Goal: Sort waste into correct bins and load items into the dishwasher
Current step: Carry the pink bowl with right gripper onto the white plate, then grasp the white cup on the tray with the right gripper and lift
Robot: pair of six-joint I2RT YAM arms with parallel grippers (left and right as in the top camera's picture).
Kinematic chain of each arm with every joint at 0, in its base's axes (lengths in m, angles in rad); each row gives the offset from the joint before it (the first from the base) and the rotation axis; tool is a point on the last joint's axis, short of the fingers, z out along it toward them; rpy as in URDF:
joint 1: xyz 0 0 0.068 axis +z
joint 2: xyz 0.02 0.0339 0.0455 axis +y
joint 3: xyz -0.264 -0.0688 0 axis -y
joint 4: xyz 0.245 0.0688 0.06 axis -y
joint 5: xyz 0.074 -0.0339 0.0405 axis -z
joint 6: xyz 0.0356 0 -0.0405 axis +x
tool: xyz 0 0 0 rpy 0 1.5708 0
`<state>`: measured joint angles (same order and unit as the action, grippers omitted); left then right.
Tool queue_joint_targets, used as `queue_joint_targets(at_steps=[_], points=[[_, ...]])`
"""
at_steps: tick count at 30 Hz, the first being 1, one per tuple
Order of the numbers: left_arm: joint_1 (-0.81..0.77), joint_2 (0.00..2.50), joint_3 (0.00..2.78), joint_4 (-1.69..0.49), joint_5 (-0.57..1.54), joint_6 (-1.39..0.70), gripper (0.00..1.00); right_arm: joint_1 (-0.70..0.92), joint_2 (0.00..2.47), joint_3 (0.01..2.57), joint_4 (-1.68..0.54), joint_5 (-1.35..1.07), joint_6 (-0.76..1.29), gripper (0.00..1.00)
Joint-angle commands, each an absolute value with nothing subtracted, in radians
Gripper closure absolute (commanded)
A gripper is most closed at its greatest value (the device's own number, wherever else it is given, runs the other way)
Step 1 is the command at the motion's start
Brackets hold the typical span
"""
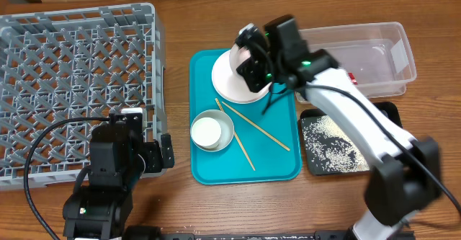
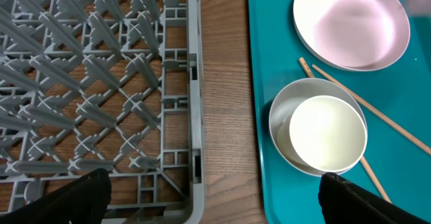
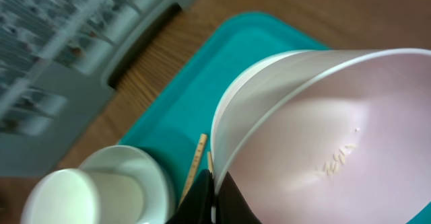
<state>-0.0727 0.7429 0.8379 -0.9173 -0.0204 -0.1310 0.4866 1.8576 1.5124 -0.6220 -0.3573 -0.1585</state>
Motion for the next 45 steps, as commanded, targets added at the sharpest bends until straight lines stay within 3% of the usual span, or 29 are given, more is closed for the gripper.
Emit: queue_joint_targets(at_steps=[1,7,10,12,15,24,27,31,34,39,41,45], points=[[-0.077,0.746,0.855,-0.916,-0.033,-0.134,0.00,0.513,1.934,1.525,-0.577,-0.324,-0.157,0.96],[-0.077,0.746,0.855,-0.918,-0.033,-0.134,0.00,0.540,2.020,1.525,-0.580,-0.286,-0.149,0.96],[-0.077,0.746,0.855,-0.918,-0.033,-0.134,0.00,0.544,2.007,1.535,-0.607,-0.285,-0.134,0.79],[-0.077,0.746,0.855,-0.918,-0.033,-0.134,0.00,0.544,1.986,1.559,-0.645,-0.284,-0.134,0.78],[-0.077,0.746,0.855,-0.918,-0.033,-0.134,0.00,0.532,1.943,1.619,-0.731,-0.272,-0.134,0.62],[-0.077,0.746,0.855,-0.918,-0.033,-0.134,0.00,0.515,1.791,1.768,-1.042,-0.298,-0.044,0.42],[-0.077,0.746,0.855,-0.919,-0.033,-0.135,0.00,0.522,1.782,1.768,-1.109,-0.386,-0.006,0.40],[-0.077,0.746,0.855,-0.919,-0.033,-0.135,0.00,0.559,1.785,1.724,-1.114,-0.434,0.053,0.39],[-0.077,0.746,0.855,-0.919,-0.032,-0.135,0.00,0.611,1.790,1.665,-1.069,-0.410,0.087,0.30],[-0.077,0.746,0.855,-0.919,-0.026,-0.135,0.00,0.671,1.797,1.572,-0.994,-0.311,0.196,0.34],[-0.077,0.746,0.855,-0.918,-0.026,-0.135,0.00,0.690,1.798,1.504,-0.920,-0.300,0.246,0.44],[-0.077,0.746,0.855,-0.920,-0.026,-0.135,0.00,0.701,1.798,1.417,-0.835,-0.289,0.290,0.50]])
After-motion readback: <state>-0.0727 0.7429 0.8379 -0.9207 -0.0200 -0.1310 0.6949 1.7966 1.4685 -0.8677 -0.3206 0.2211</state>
